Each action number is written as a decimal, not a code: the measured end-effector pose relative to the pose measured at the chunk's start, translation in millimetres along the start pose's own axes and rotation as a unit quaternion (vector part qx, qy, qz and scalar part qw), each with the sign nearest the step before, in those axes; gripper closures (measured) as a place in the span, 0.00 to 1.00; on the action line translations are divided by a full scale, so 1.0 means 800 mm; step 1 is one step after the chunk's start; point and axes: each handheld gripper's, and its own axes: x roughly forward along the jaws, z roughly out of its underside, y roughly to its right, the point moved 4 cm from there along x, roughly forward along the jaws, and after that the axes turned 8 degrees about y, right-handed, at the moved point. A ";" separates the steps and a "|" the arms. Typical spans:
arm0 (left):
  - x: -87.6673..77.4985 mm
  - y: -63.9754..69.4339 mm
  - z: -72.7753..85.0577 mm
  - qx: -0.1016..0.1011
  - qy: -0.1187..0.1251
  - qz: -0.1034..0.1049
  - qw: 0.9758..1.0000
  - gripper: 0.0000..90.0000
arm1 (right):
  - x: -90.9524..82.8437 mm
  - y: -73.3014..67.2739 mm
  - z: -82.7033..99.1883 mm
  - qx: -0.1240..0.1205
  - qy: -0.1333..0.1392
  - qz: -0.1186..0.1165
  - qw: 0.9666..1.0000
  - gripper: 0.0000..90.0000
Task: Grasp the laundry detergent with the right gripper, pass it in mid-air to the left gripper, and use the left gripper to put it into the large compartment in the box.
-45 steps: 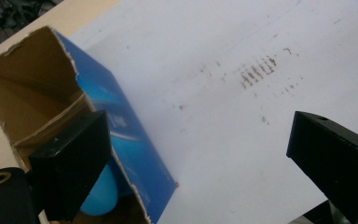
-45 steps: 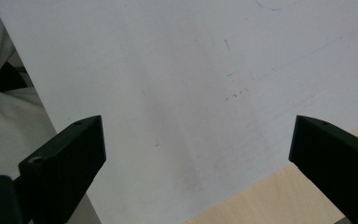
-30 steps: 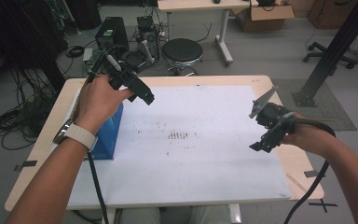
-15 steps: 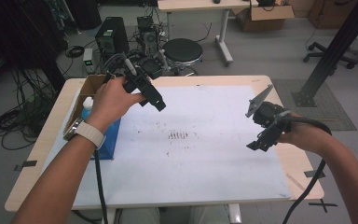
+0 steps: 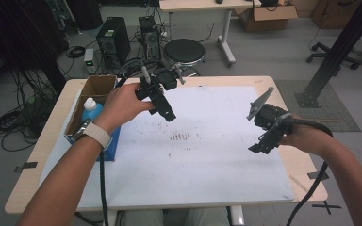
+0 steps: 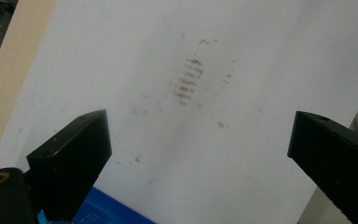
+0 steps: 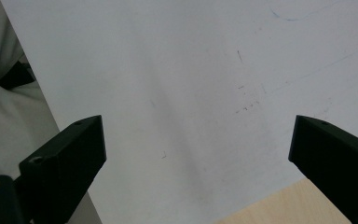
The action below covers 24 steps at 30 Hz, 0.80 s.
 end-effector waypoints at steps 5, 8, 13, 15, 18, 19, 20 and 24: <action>0.008 0.007 -0.002 0.012 -0.007 0.003 1.000 0.07 | -0.002 0.002 0.000 0.003 0.000 0.000 1.000 0.04; 0.012 0.011 -0.003 0.019 -0.011 0.006 1.000 0.07 | -0.004 0.004 0.000 0.004 -0.001 0.002 1.000 0.04; 0.018 0.018 -0.005 0.028 -0.015 0.010 0.999 0.07 | -0.005 0.004 0.000 0.003 -0.002 0.002 1.000 0.04; 0.020 0.020 -0.005 0.030 -0.016 0.010 0.999 0.07 | -0.004 0.004 0.001 0.002 -0.001 0.001 1.000 0.04; 0.021 0.021 -0.007 0.036 -0.015 0.013 0.999 0.07 | -0.003 0.004 0.002 0.002 -0.003 0.000 1.000 0.04; 0.021 0.022 -0.007 0.035 -0.013 0.013 0.999 0.07 | -0.003 0.004 0.003 0.001 -0.003 0.000 1.000 0.04; 0.021 0.023 -0.006 0.037 -0.013 0.014 0.999 0.07 | -0.004 0.005 0.003 0.001 -0.005 0.000 1.000 0.04; 0.020 0.024 -0.005 0.035 -0.017 0.011 0.999 0.07 | -0.003 0.005 0.004 0.004 -0.001 0.000 1.000 0.04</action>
